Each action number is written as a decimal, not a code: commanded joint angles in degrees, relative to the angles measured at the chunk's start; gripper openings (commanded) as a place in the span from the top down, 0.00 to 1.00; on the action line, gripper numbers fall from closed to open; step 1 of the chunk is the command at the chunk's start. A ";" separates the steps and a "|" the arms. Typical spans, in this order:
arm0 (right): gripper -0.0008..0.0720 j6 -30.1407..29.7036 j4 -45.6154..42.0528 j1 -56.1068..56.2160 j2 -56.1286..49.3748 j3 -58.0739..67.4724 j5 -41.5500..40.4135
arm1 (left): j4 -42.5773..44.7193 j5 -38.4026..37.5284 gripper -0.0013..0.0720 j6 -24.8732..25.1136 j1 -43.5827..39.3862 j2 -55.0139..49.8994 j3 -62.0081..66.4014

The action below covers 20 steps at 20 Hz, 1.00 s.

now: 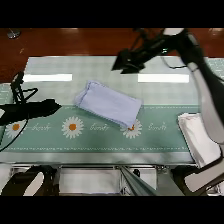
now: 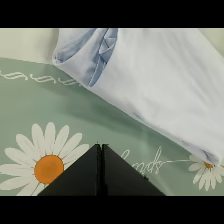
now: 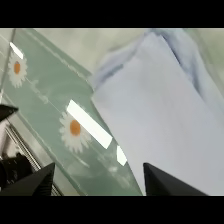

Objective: Fold the shirts.

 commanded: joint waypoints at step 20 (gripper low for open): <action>0.97 -7.52 13.81 0.52 8.22 -49.16 -27.47 | -0.26 5.07 0.94 -0.07 -9.79 -0.63 -4.09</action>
